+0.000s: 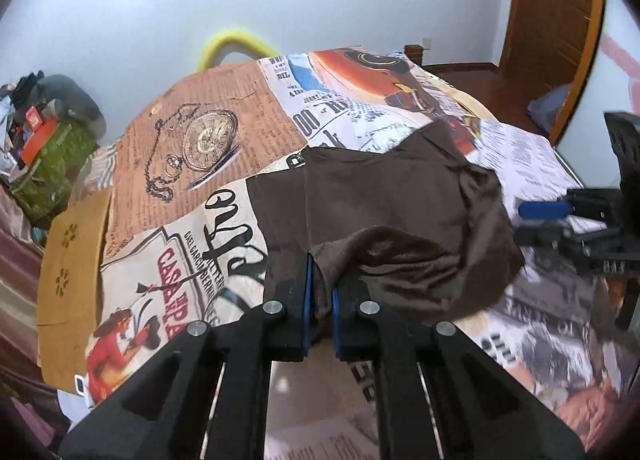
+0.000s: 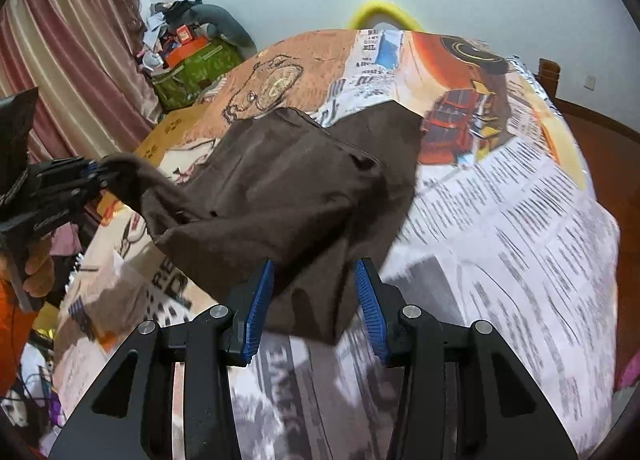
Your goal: Fold small clothes
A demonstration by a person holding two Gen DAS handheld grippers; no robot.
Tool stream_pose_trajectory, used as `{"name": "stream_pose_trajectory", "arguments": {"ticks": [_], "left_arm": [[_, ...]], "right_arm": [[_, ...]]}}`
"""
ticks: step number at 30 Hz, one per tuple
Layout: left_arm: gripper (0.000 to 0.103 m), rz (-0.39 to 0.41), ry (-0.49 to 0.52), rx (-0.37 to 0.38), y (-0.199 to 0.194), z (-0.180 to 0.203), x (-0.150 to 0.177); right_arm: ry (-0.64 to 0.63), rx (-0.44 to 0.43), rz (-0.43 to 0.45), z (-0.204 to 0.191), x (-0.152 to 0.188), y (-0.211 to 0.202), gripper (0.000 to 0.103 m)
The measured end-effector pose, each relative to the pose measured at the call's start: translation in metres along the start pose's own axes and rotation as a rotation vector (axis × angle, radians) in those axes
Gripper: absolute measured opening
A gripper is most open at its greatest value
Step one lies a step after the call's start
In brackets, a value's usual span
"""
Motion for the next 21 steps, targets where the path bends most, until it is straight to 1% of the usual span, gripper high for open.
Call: {"name": "stream_pose_trajectory", "arguments": {"ticks": [5, 8, 10, 12, 13, 14, 15, 16, 17, 18, 19, 21], "left_arm": [[0.008, -0.041, -0.021, 0.023, 0.028, -0.005, -0.011], [0.008, -0.080, -0.042, 0.069, 0.047, -0.008, -0.012], [0.008, -0.101, -0.053, 0.086, 0.059, -0.009, -0.011], [0.010, -0.118, -0.055, 0.097, 0.067, -0.009, -0.011], [0.013, -0.120, -0.056, 0.104, 0.070, -0.008, -0.013], [0.016, -0.119, -0.057, 0.118, 0.072, -0.008, -0.015], [0.025, -0.117, -0.057, 0.128, 0.073, -0.007, -0.017], [0.037, -0.110, -0.056, 0.134, 0.075, -0.006, -0.020], [0.042, -0.099, -0.054, 0.142, 0.076, -0.006, -0.023], [0.052, -0.093, -0.052, 0.147, 0.077, -0.006, -0.026], [0.057, -0.093, -0.054, 0.146, 0.080, -0.007, -0.029], [0.058, -0.109, -0.069, 0.152, 0.089, -0.010, -0.033]], "right_arm": [[-0.007, -0.035, 0.016, -0.003, -0.013, 0.012, 0.039], [0.009, -0.023, 0.042, 0.002, -0.021, 0.017, 0.039], [0.014, -0.016, 0.035, 0.006, -0.023, 0.022, 0.039], [0.013, -0.013, 0.025, 0.008, -0.024, 0.028, 0.030], [0.008, -0.012, 0.022, 0.009, -0.026, 0.030, 0.022], [0.005, -0.008, 0.022, 0.009, -0.025, 0.032, 0.019], [0.003, -0.010, 0.027, 0.009, -0.025, 0.032, 0.019], [0.003, -0.015, 0.030, 0.010, -0.025, 0.033, 0.018], [0.002, -0.018, 0.032, 0.010, -0.025, 0.032, 0.018], [0.000, -0.021, 0.033, 0.010, -0.025, 0.032, 0.018], [-0.004, -0.022, 0.033, 0.010, -0.023, 0.032, 0.018], [-0.015, -0.017, 0.037, 0.009, -0.020, 0.029, 0.018]]}}
Point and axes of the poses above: each gripper's, at about its wrist camera, not at the fingertips, and y roughly the way its jaws point, z to its right, x to its underside, the point moved 6 cm from there along y, roughly the way its jaws point, and after that the axes turned 9 degrees about -z, right-handed, at the moved point
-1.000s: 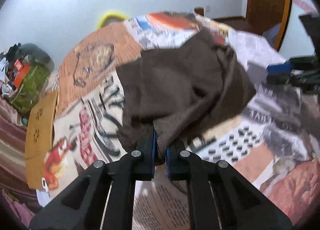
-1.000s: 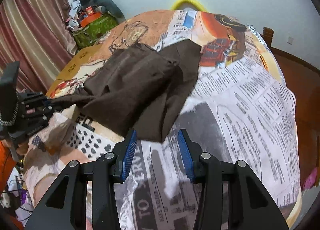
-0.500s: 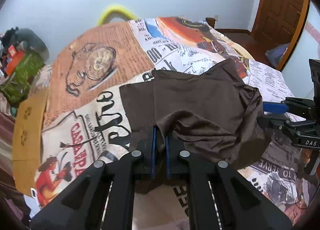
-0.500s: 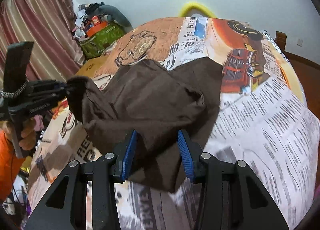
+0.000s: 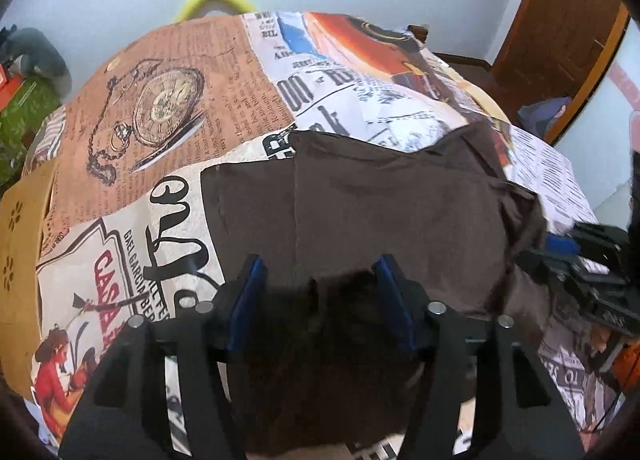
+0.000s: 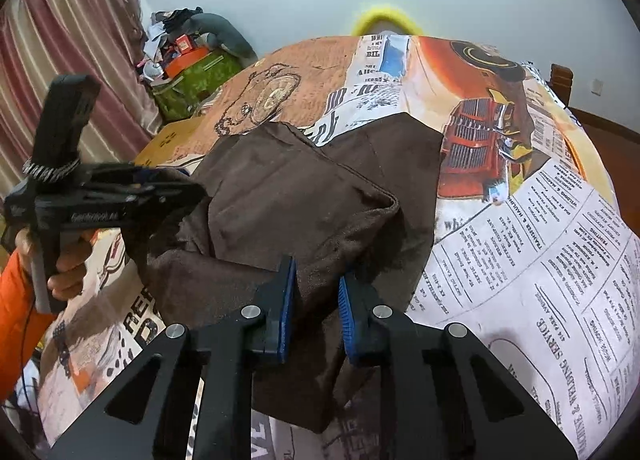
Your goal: Fold small clothes
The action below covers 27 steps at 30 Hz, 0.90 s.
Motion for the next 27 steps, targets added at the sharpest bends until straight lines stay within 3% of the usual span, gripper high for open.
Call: {"name": "stream_pose_trajectory", "arguments": {"ticks": [4, 5, 7, 10, 13, 18, 22, 27], "left_arm": [[0.054, -0.023, -0.038, 0.059, 0.013, -0.008, -0.006], [0.048, -0.012, -0.050, 0.078, 0.014, -0.009, -0.007], [0.018, -0.009, -0.064, 0.115, 0.015, -0.009, -0.009], [0.010, 0.005, -0.052, 0.098, 0.013, -0.005, -0.007], [0.007, 0.019, -0.036, 0.059, 0.008, -0.002, -0.005], [0.006, 0.079, -0.031, 0.005, -0.019, -0.001, 0.002], [0.006, 0.117, -0.053, -0.005, -0.040, -0.005, 0.010], [0.006, 0.101, -0.112, -0.028, -0.043, -0.019, 0.019]], "right_arm": [[-0.004, 0.000, 0.003, 0.000, 0.004, -0.005, 0.019], [0.003, -0.006, 0.005, 0.002, 0.005, -0.007, 0.020], [0.014, -0.013, 0.002, 0.005, 0.005, -0.006, 0.021], [0.034, -0.024, -0.001, 0.010, 0.003, -0.001, 0.021], [0.041, -0.036, 0.004, 0.011, -0.002, 0.003, 0.020], [0.017, -0.032, 0.042, 0.004, -0.009, -0.005, 0.009], [-0.032, -0.016, 0.082, -0.004, -0.020, -0.018, 0.007], [-0.055, 0.005, 0.106, -0.005, -0.042, -0.025, 0.007]]}}
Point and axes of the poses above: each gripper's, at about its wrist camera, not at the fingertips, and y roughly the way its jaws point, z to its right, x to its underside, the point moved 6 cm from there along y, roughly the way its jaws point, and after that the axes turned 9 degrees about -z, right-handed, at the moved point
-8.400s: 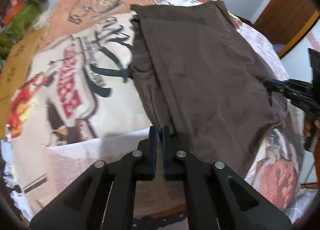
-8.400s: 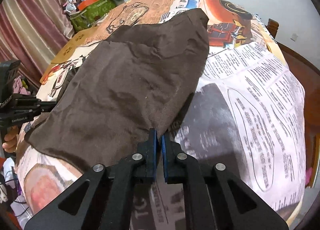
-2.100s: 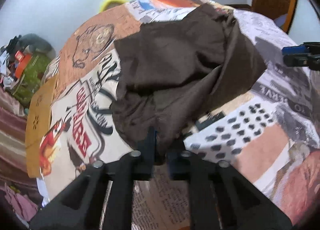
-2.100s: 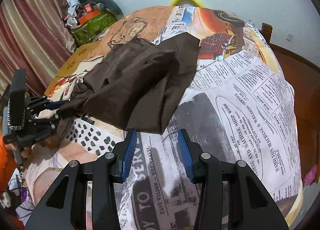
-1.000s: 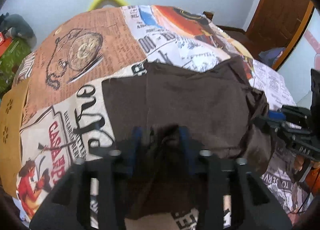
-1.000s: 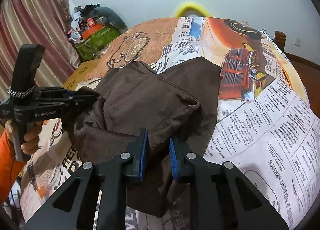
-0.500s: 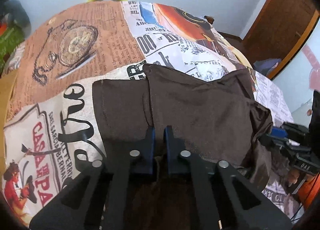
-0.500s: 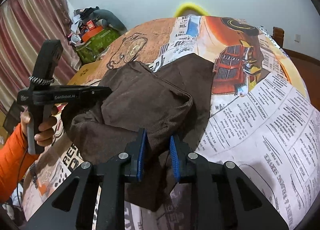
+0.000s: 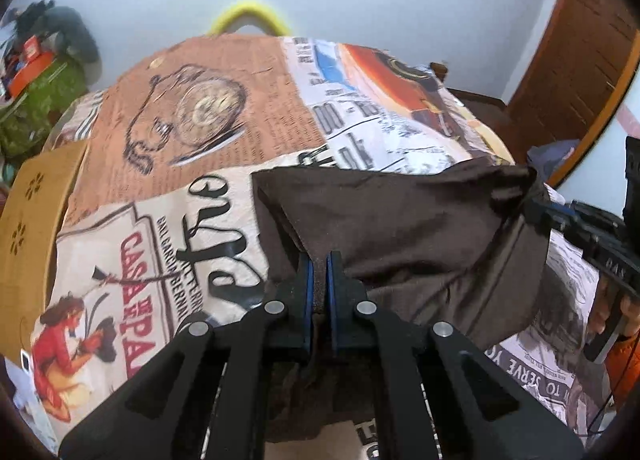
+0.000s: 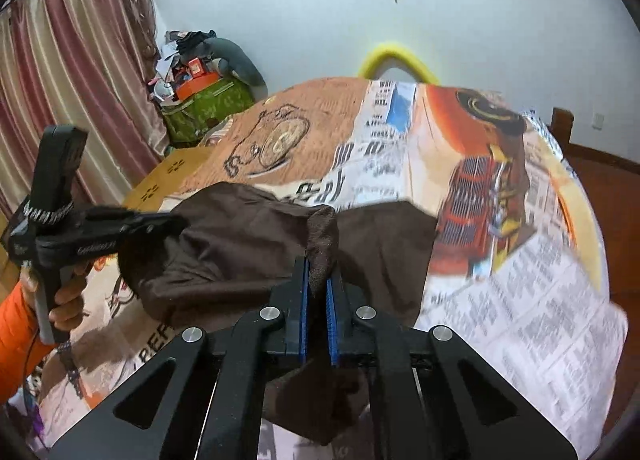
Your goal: Fold small clothes
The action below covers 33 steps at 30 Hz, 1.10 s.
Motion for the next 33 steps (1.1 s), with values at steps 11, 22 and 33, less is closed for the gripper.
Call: {"name": "stream_pose_trajectory", "arguments": {"ticks": [11, 22, 33], "left_arm": [[0.018, -0.105, -0.084, -0.011, 0.039, -0.023, 0.000], [0.052, -0.036, -0.090, 0.008, -0.006, -0.048, 0.012], [0.008, -0.084, -0.027, -0.035, 0.020, -0.017, 0.020]], "right_arm": [[0.031, 0.089, -0.122, 0.022, -0.003, 0.053, 0.009], [0.057, 0.073, -0.028, 0.025, 0.001, -0.003, 0.036], [-0.022, 0.074, -0.153, 0.009, 0.049, 0.019, 0.036]]}}
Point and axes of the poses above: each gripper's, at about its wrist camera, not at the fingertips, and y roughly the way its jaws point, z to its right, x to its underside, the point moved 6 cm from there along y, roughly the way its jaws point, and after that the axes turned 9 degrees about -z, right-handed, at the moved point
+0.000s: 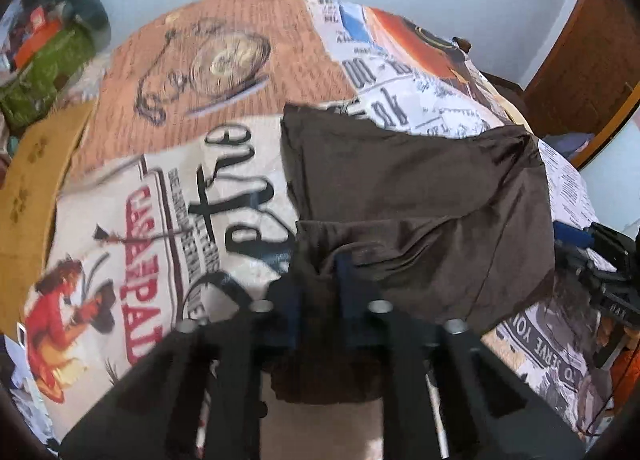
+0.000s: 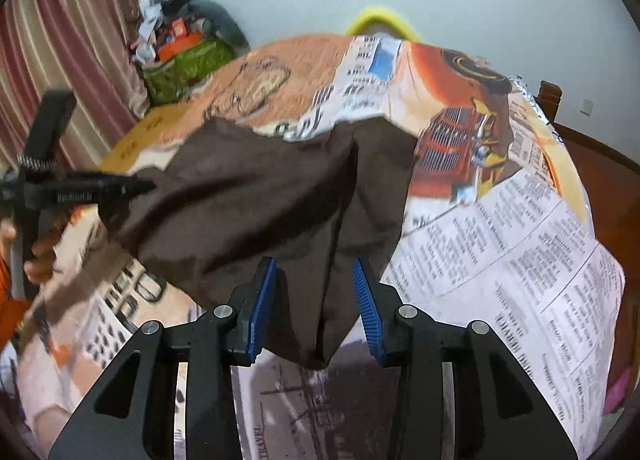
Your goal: Fold small clothes
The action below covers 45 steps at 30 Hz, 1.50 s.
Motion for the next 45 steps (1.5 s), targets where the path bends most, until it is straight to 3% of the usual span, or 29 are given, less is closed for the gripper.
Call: {"name": "stream_pose_trajectory", "arguments": {"ticks": [3, 5, 10, 13, 15, 19, 23, 27, 29, 34, 39, 42, 45], "left_arm": [[0.008, 0.065, 0.042, -0.076, -0.011, 0.006, -0.010], [0.008, 0.090, 0.050, -0.073, -0.017, 0.007, -0.018], [0.008, 0.098, 0.054, -0.065, -0.015, 0.009, -0.028], [0.008, 0.076, 0.049, -0.065, -0.006, 0.010, -0.026], [0.008, 0.075, 0.048, -0.072, -0.003, 0.009, -0.024], [0.008, 0.118, 0.053, -0.069, -0.015, 0.010, -0.027], [0.008, 0.170, 0.013, -0.016, -0.031, 0.010, -0.039], [0.008, 0.145, -0.041, 0.011, -0.017, 0.003, -0.050], [0.008, 0.088, -0.061, 0.045, 0.002, 0.002, -0.052], [0.008, -0.005, -0.048, 0.033, 0.036, 0.005, -0.046], [0.010, 0.026, -0.029, 0.010, 0.027, 0.002, -0.053], [0.019, 0.075, -0.019, -0.030, 0.011, -0.001, -0.061], [0.031, 0.124, -0.022, -0.058, -0.006, -0.003, -0.065]], "right_arm": [[-0.028, 0.017, -0.001, -0.001, 0.001, 0.005, 0.036], [-0.034, 0.019, 0.006, -0.002, 0.001, 0.005, 0.027], [-0.016, -0.013, 0.020, -0.001, -0.012, 0.004, 0.027], [-0.018, -0.006, -0.038, 0.000, -0.017, 0.019, 0.026], [-0.018, -0.004, -0.038, 0.001, -0.018, 0.025, 0.008], [-0.034, 0.011, 0.036, -0.001, -0.017, 0.011, 0.003], [-0.052, 0.029, 0.112, -0.001, -0.018, -0.015, 0.002], [-0.010, 0.062, 0.148, 0.017, -0.022, -0.025, 0.002], [0.029, 0.049, 0.124, 0.028, -0.022, -0.019, 0.002], [0.102, 0.062, 0.012, 0.049, -0.015, 0.007, 0.004], [0.152, 0.030, 0.070, 0.058, -0.016, -0.014, 0.012], [0.123, 0.021, 0.107, 0.050, -0.023, -0.029, 0.017], [0.083, 0.000, 0.126, 0.036, -0.031, -0.034, 0.028]]}}
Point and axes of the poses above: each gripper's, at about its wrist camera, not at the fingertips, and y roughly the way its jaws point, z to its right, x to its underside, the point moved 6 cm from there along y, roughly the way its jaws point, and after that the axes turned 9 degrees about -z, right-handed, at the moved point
